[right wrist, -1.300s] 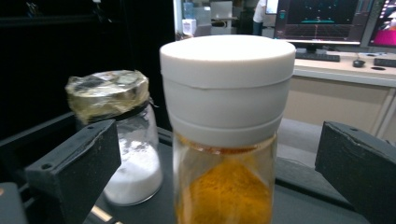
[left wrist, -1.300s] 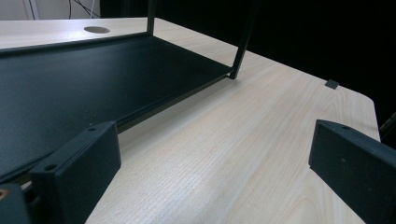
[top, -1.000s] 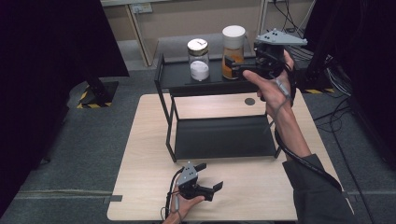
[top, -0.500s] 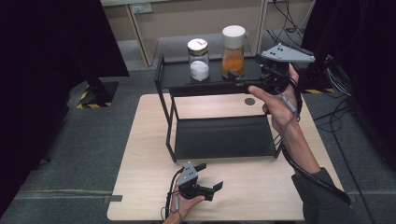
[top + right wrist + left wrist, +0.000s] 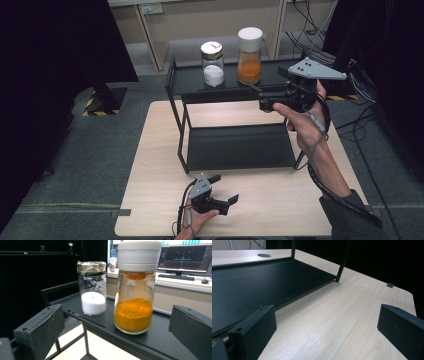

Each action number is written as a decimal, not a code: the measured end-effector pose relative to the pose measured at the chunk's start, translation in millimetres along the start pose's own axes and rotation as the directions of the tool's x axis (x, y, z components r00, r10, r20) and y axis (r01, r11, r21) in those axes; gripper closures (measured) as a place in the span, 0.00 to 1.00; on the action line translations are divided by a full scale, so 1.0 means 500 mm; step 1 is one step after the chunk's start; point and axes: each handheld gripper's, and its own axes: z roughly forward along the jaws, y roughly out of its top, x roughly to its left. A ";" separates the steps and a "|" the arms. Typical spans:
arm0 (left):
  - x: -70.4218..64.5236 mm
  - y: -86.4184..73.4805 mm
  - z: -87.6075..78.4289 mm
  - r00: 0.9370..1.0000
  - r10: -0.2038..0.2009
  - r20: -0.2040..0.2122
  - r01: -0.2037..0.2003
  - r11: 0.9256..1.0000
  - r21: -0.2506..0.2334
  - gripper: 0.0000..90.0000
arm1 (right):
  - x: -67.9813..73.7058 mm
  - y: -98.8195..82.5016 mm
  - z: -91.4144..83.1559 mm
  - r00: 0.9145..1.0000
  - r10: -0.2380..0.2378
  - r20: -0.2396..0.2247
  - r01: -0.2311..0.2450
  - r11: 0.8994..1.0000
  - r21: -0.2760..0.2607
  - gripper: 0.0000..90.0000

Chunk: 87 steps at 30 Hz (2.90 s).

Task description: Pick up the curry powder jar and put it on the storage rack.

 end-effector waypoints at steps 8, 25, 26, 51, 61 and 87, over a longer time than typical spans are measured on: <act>0.000 -0.001 -0.001 1.000 0.000 -0.001 0.000 1.000 -0.004 0.02 | 0.002 -0.034 -0.021 1.000 -0.012 -0.025 0.012 1.000 -0.012 0.00; -0.001 -0.002 -0.001 1.000 0.000 0.001 0.000 1.000 -0.008 0.02 | 0.004 -0.170 -0.060 0.998 0.002 -0.061 -0.004 1.000 -0.018 0.00; -0.001 -0.002 -0.001 1.000 -0.001 0.002 0.001 1.000 -0.009 0.02 | 0.003 -0.178 -0.062 0.998 0.008 -0.065 -0.010 1.000 -0.017 0.00; 0.000 -0.003 -0.002 1.000 -0.003 -0.005 0.003 1.000 -0.015 0.02 | 0.021 -0.326 -0.101 0.995 0.023 -0.098 -0.017 0.998 0.064 0.00; 0.002 -0.005 -0.003 1.000 -0.010 -0.006 0.009 1.000 -0.015 0.02 | 0.018 -0.375 -0.101 0.992 0.041 -0.122 -0.029 0.995 0.094 0.00; 0.000 -0.009 -0.013 0.999 -0.021 -0.034 0.020 0.999 -0.028 0.02 | 0.040 -0.455 -0.099 0.985 0.061 -0.159 -0.038 0.989 0.140 0.00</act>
